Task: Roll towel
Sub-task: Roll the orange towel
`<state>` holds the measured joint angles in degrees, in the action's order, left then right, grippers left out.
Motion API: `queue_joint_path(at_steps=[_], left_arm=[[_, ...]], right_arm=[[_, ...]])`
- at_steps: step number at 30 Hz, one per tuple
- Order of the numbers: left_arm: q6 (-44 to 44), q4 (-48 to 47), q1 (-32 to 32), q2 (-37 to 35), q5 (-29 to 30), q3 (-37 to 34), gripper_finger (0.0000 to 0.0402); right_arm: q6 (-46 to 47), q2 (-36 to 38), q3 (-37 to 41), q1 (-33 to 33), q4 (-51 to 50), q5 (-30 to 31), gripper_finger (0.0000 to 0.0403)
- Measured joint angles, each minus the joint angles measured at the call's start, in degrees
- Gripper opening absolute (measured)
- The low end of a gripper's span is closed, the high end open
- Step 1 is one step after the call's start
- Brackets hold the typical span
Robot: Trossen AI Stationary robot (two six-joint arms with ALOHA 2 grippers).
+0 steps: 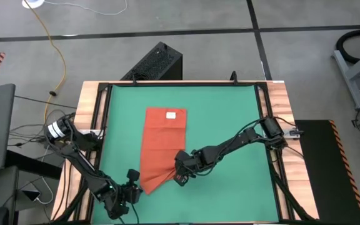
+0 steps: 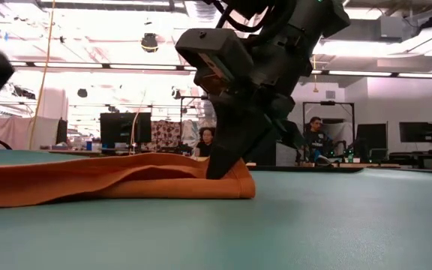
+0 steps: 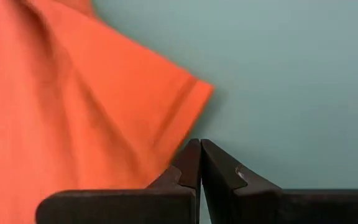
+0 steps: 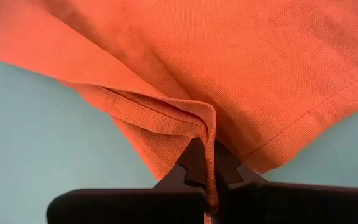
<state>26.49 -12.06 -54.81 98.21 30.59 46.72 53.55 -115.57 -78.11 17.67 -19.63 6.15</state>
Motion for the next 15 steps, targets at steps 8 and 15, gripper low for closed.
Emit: queue_joint_path(at_steps=[8, 15], left_arm=[[0.0, 3.7, 0.4, 2.7, 1.3, 0.2, 0.0], [-1.8, 3.8, 0.4, 2.7, 6.9, 2.5, 0.0]], right_arm=[[-1.1, 0.0, 0.0, 0.0, 0.6, 1.2, 0.0009], [-1.4, 0.0, 0.0, 0.4, 0.9, 1.4, 0.0009]])
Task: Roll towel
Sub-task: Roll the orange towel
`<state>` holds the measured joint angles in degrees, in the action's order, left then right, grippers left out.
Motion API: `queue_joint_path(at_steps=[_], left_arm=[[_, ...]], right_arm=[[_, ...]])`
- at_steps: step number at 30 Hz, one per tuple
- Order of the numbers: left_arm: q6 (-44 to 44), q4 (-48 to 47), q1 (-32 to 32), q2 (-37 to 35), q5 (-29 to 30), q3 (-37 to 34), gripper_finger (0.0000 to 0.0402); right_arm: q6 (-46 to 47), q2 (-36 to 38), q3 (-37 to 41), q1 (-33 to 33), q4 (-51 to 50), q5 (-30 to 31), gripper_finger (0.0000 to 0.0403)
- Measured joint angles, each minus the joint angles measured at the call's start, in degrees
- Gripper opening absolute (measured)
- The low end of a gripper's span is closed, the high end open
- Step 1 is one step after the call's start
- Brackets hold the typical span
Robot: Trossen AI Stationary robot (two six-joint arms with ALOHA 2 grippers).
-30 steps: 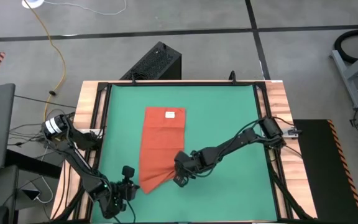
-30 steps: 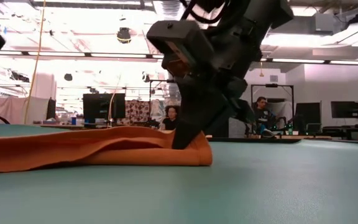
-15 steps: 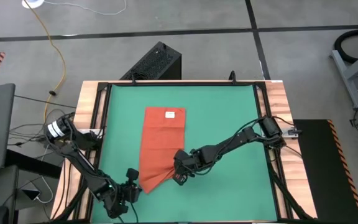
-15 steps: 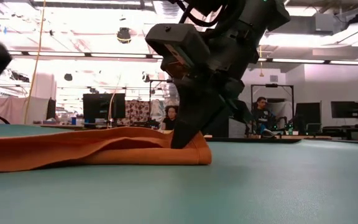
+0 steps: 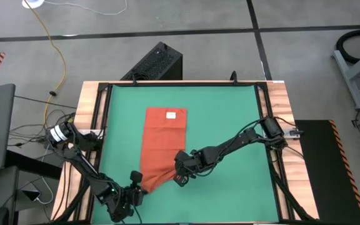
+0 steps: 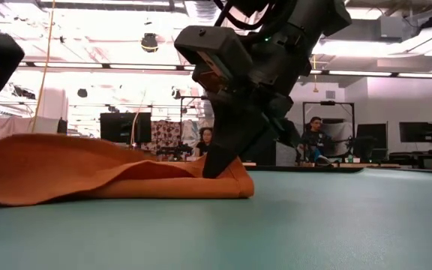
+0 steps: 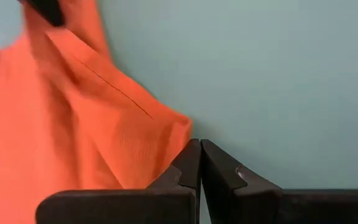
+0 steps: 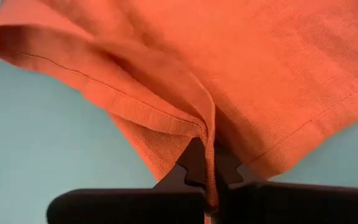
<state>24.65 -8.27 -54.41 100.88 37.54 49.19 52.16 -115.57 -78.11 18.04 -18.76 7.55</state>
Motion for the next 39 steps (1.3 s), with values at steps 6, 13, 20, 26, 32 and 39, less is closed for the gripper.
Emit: queue_joint_path(at_steps=[6, 13, 20, 26, 32, 39], left_arm=[[3.3, -2.9, -1.0, 0.0, 5.2, 0.6, 0.0], [11.9, -10.1, -2.6, -0.1, 12.0, 0.6, 0.0], [22.9, -21.1, -3.3, -0.1, 15.9, 0.6, 0.0], [24.5, -22.8, -3.3, -0.1, 18.0, 0.6, 0.0], [22.0, -17.4, -3.6, -0.1, 19.8, 0.6, 0.0], [21.2, -13.5, -3.6, -0.2, 19.2, -1.5, 0.0]], right_arm=[[-0.1, 0.0, 0.0, 0.2, -0.1, 0.1, 0.0009], [-0.1, 0.0, 0.0, 0.3, -0.7, 0.1, 0.0009], [0.3, 0.0, 0.0, 0.3, -0.9, 0.1, 0.0009], [1.7, 0.0, 0.0, 0.8, -1.0, 0.1, 0.0009], [3.1, 0.0, 0.0, 2.2, -1.1, 0.1, 0.0009], [4.0, 0.0, 0.0, 3.3, -2.0, 1.4, 0.0009]])
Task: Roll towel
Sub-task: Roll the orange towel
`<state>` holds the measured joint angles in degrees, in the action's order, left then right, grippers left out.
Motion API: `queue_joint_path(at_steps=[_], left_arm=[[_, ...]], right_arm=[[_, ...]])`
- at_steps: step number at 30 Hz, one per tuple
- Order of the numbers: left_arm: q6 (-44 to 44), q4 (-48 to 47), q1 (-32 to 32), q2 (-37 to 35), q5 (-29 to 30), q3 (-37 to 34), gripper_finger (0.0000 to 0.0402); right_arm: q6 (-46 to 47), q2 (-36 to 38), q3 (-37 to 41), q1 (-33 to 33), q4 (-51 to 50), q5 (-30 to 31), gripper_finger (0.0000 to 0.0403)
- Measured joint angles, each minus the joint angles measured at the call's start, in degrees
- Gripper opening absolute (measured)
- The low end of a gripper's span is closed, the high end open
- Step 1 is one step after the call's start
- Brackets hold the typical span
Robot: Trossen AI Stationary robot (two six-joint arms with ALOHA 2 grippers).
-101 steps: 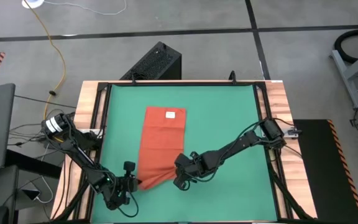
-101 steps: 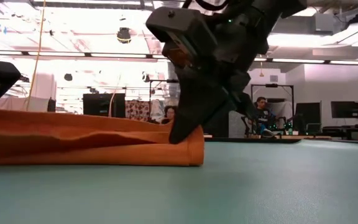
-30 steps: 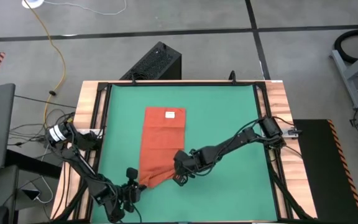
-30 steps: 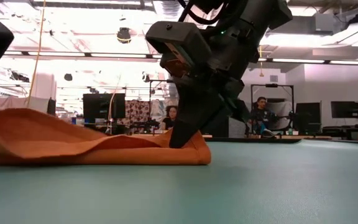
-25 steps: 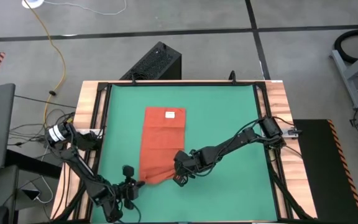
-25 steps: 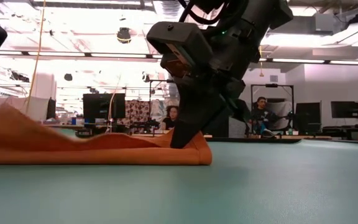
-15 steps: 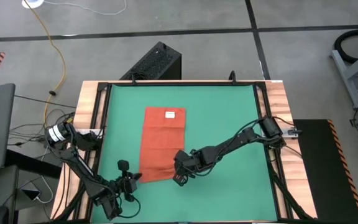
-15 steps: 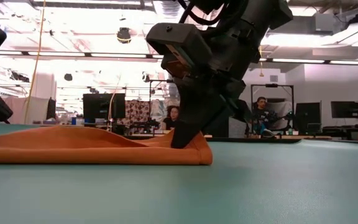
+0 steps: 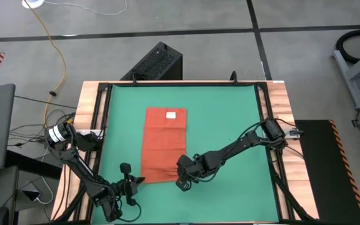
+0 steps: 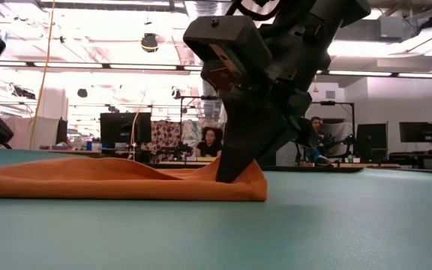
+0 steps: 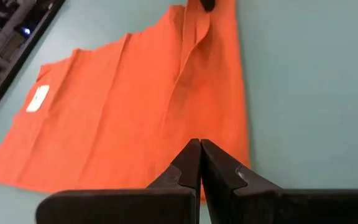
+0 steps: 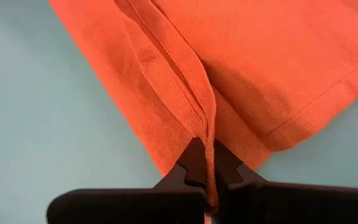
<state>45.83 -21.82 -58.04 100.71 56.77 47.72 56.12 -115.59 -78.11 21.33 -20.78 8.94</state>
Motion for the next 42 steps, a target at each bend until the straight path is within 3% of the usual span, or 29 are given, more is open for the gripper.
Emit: queue_joint_path(at_steps=[13, 22, 32, 38, 42], left_arm=[[-2.3, 9.4, 2.1, 0.0, -2.6, -5.7, 0.0], [0.0, 9.6, 4.2, 0.0, -6.6, -7.8, 0.0], [1.0, 10.0, 4.3, -0.1, -6.9, -8.6, 0.0], [1.0, 9.9, 4.3, -0.1, -7.2, -8.6, 0.0], [0.8, 10.1, 4.2, -0.1, -7.2, -8.6, 0.0]], right_arm=[[-0.1, 0.0, 0.0, -0.1, 0.3, 0.5, 0.0017], [-2.6, 0.0, 0.0, 0.3, 1.1, 1.8, 0.0087], [-4.0, 0.4, 0.0, 1.3, 1.8, 3.6, 0.0162], [-4.0, 4.7, 0.0, 3.5, -5.8, 14.0, 0.0167], [-8.6, 7.4, 0.0, 7.6, -5.8, 29.2, 0.0163]])
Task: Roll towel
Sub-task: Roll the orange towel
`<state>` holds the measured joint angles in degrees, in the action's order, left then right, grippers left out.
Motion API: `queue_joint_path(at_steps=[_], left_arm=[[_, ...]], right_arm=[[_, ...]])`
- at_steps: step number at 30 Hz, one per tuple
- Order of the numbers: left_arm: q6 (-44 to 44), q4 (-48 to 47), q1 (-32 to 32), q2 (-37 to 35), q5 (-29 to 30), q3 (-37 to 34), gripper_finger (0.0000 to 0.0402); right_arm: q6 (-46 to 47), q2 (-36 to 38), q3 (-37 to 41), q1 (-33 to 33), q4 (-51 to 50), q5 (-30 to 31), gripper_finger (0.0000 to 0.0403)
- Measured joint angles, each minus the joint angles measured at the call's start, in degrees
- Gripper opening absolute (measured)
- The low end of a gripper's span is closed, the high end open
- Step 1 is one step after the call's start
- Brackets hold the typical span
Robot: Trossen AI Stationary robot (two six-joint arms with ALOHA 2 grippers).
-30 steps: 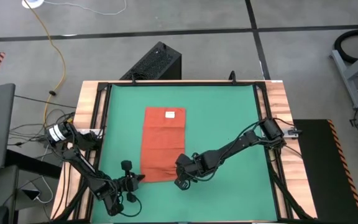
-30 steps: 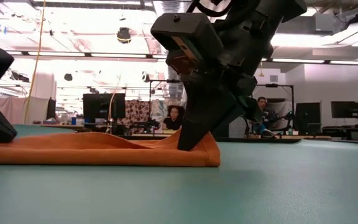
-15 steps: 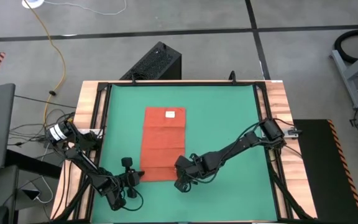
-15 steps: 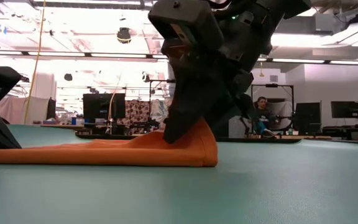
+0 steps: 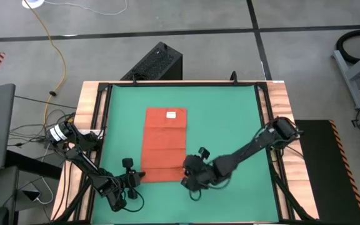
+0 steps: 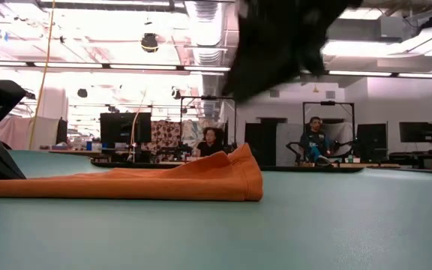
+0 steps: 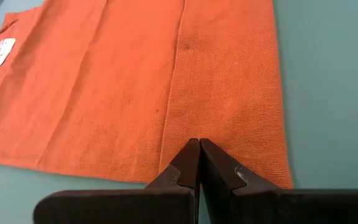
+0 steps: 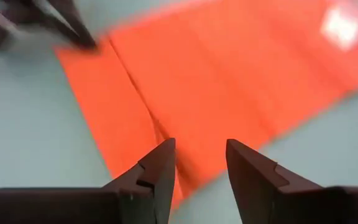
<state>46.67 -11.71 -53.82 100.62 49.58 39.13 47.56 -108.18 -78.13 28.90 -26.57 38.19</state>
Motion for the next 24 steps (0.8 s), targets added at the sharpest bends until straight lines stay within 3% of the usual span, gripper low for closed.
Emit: queue_joint_path(at_steps=[3, 8, 15, 24], left_arm=[[-0.4, 0.4, 0.0, 0.0, 0.1, 0.0, 0.0], [-0.3, 0.8, 0.0, 0.0, 0.1, 0.0, 0.0], [0.4, 0.9, 0.0, 0.0, -1.0, 0.0, 0.0], [1.0, 0.9, -0.2, 0.1, -1.0, 0.0, 0.0]], right_arm=[[-10.4, -0.8, 0.2, 3.7, 8.9, 7.0, 0.0157], [-19.4, -6.9, 2.0, 4.7, 21.4, 5.1, 0.0131], [-17.6, -11.9, 2.5, 2.4, 22.1, 5.4, 0.0101], [-12.3, -12.1, 2.5, 0.5, 16.2, 3.2, 0.0098]])
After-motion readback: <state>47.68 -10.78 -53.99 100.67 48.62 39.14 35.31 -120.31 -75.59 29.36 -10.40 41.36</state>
